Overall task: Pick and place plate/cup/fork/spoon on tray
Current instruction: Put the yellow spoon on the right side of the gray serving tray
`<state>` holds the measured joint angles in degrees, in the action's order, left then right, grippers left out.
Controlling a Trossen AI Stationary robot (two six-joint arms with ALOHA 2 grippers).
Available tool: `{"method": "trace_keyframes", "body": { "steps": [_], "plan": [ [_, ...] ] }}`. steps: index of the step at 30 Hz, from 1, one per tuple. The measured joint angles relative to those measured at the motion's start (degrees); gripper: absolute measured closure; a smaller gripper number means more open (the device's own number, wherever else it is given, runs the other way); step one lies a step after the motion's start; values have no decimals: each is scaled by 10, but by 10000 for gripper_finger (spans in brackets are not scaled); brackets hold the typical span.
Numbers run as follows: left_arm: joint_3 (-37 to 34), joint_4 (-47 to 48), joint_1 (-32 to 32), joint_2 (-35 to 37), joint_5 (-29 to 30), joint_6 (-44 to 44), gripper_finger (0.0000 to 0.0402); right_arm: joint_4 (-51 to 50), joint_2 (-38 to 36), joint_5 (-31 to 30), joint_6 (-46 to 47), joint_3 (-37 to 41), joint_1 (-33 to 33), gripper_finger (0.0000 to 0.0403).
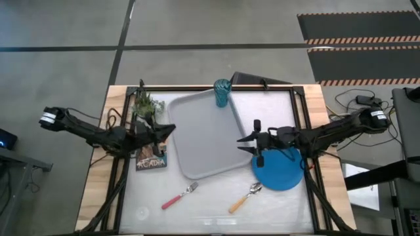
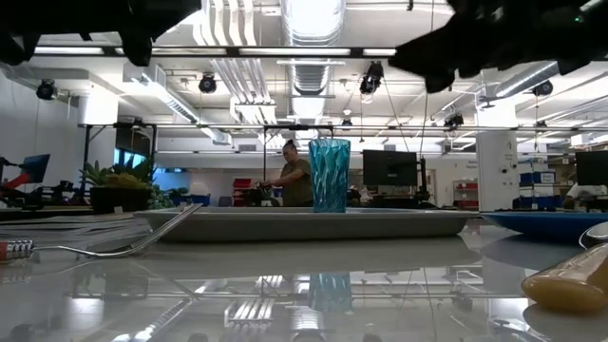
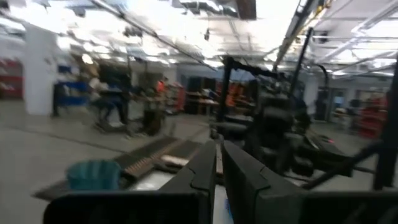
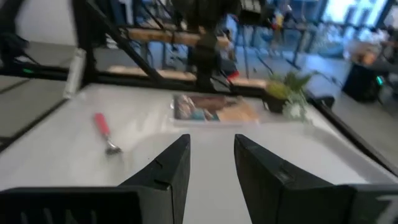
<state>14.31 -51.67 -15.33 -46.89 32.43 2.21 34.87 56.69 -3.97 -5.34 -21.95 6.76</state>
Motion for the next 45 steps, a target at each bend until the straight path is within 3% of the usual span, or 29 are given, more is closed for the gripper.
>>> {"method": "trace_keyframes", "body": {
  "steps": [9, 17, 30, 45],
  "plan": [
    [35, -3, -25, -71, 0, -49, 391, -77, -137, -5, 15, 39, 0, 289],
    [71, -3, -43, -128, 0, -51, 391, -200, -166, -5, 58, 6, 30, 289],
    [130, -17, -86, -217, 1, -65, 391, -348, -83, -6, 95, -93, 179, 289],
    [183, -124, -99, -335, 2, -64, 391, -451, 124, -39, 190, -185, 316, 289]
  ]
}}
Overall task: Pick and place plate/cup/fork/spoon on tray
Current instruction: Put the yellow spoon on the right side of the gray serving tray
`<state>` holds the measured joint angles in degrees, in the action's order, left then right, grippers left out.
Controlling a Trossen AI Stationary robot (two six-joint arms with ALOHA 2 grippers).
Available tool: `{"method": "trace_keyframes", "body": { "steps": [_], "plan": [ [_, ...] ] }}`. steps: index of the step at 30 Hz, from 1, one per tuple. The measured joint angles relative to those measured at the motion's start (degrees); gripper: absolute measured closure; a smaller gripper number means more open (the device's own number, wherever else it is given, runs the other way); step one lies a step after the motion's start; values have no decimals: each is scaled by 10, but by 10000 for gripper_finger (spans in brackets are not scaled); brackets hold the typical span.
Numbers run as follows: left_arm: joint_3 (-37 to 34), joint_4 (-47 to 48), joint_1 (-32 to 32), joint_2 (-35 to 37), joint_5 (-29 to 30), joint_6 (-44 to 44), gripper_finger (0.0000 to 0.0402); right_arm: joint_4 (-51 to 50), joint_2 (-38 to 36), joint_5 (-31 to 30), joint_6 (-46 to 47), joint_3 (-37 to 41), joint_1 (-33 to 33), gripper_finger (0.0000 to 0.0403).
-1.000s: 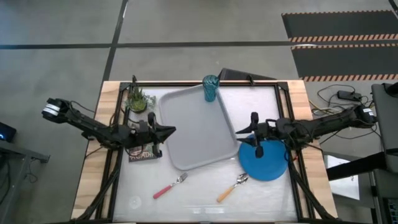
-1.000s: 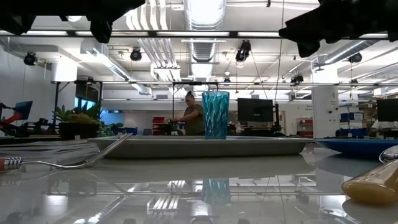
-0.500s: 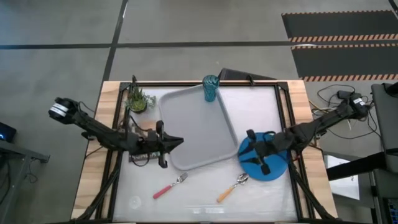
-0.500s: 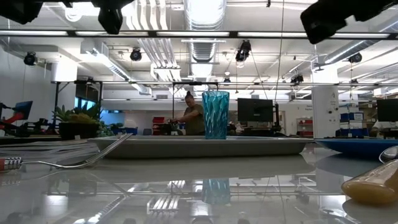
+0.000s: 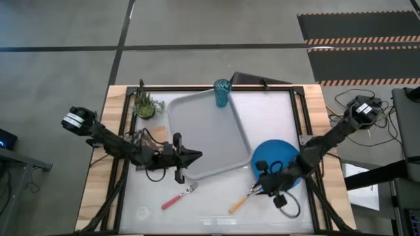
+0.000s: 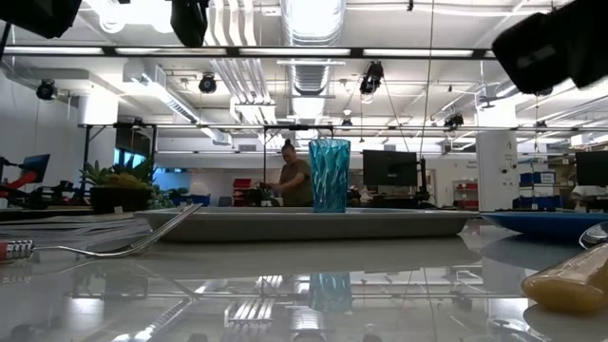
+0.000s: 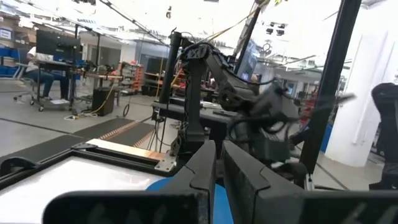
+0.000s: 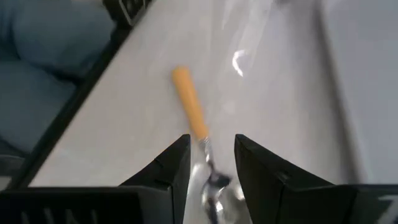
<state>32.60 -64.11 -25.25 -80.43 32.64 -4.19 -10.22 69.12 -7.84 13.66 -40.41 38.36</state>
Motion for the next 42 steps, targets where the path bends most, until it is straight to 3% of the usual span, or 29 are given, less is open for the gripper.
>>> {"method": "trace_keyframes", "body": {
  "steps": [15, 29, 35, 42],
  "plan": [
    [16, 1, -1, -1, 0, 7, 391, -31, 165, -14, -17, -88, 9, 286],
    [15, 1, -1, 0, 0, 18, 391, -75, 265, -12, -43, -153, -4, 215],
    [15, 1, -1, 0, -1, 19, 391, -73, 276, -7, -43, -149, -14, 245],
    [15, 1, -1, 0, -1, 19, 391, -42, 279, 23, -43, -141, -22, 320]
  ]
}}
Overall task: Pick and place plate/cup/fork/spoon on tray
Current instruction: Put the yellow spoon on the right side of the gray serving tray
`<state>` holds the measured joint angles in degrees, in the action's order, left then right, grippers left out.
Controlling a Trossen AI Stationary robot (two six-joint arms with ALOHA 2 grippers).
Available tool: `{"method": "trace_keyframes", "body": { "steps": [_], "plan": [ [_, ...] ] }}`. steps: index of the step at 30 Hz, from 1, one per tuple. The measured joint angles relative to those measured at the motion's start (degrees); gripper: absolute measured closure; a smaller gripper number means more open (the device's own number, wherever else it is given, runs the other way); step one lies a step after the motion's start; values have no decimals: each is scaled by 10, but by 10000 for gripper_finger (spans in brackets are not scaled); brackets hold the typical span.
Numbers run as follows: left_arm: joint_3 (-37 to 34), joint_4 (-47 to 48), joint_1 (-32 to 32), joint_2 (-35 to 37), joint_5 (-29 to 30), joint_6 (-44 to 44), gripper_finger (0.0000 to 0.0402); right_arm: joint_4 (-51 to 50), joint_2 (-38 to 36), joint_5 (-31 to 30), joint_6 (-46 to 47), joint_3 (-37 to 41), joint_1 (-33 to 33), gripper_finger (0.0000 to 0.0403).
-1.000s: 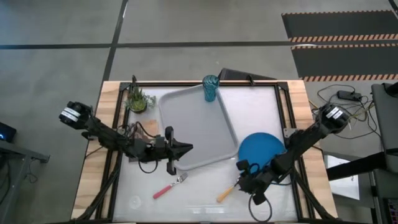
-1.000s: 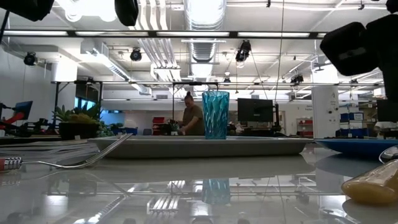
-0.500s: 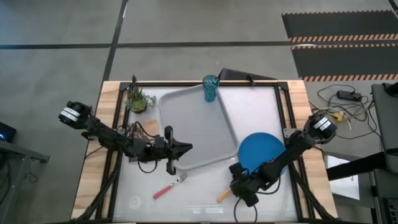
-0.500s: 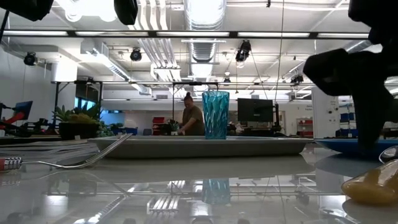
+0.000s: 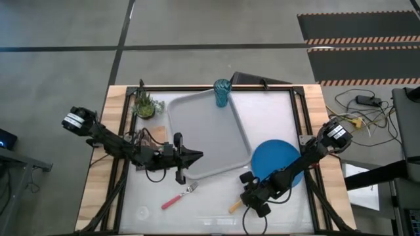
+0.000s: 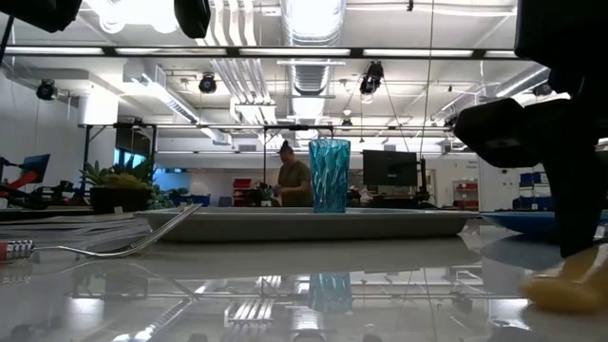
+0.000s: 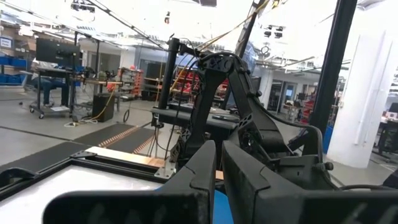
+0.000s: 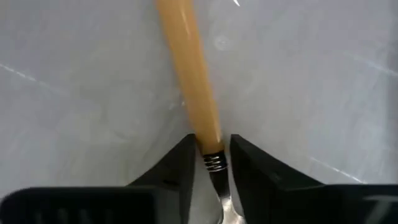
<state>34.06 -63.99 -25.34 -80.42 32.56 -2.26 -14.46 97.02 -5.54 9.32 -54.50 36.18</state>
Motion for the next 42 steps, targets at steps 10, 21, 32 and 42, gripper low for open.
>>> {"method": "trace_keyframes", "body": {
  "steps": [10, 21, 32, 42],
  "plan": [
    [-1, 0, 0, 13, 0, 17, 391, -10, -14, 2, -5, -6, -3, 378],
    [-15, 12, -2, 102, 0, 101, 391, -139, -36, 0, -55, -93, -30, 378],
    [-24, 63, -2, 149, 1, 118, 391, -158, -67, -5, -170, -152, -136, 378],
    [-24, 77, -2, 155, 1, 117, 391, -23, -61, 56, -243, -94, -250, 378]
  ]
}}
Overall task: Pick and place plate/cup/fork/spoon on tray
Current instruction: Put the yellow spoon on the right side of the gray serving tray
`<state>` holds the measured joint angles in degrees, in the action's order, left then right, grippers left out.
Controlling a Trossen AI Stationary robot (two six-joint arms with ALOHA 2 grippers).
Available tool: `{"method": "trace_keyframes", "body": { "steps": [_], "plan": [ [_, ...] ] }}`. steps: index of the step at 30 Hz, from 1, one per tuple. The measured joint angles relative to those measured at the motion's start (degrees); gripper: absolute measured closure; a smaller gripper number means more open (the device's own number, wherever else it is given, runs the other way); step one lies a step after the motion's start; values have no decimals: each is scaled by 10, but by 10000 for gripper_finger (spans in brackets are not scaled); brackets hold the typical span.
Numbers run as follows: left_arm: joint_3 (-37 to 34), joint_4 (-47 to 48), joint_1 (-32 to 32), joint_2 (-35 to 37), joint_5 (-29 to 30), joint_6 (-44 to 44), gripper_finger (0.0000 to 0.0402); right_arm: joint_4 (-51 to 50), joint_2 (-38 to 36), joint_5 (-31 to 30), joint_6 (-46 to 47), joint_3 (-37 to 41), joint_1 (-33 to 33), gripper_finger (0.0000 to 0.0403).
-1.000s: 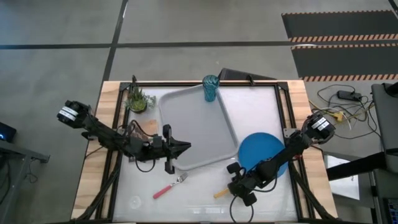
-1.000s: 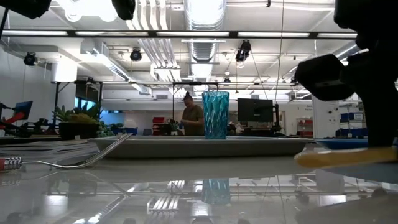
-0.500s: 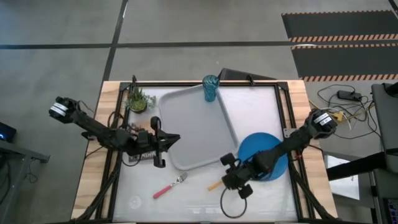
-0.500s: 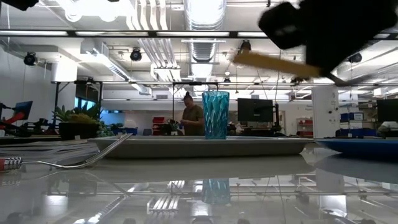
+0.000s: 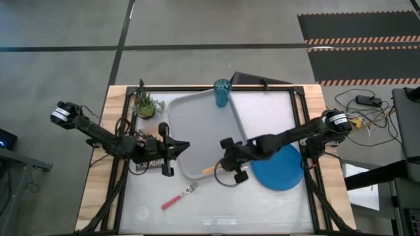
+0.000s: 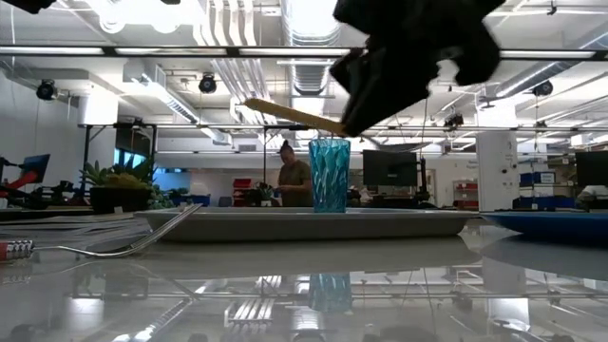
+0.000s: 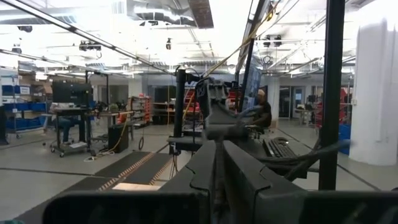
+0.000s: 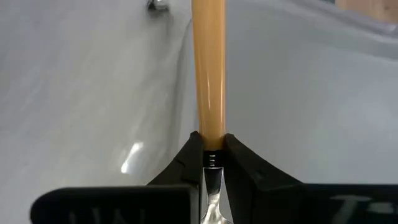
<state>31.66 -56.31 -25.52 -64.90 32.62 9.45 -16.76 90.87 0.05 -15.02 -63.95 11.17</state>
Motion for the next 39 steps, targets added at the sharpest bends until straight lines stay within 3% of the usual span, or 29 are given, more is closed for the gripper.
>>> {"method": "trace_keyframes", "body": {
  "steps": [4, 12, 25, 39],
  "plan": [
    [0, 0, 0, 0, 0, 1, 391, 68, 0, 35, -14, 36, -31, 378],
    [0, 0, 0, 0, 0, 2, 391, 146, 4, 34, -26, 98, -70, 374],
    [-1, 0, 0, -1, 0, 3, 391, 193, 4, 34, -26, 174, -78, 371],
    [-1, 0, 0, -1, 0, 4, 391, 220, 4, 34, -32, 159, -78, 370]
  ]
}}
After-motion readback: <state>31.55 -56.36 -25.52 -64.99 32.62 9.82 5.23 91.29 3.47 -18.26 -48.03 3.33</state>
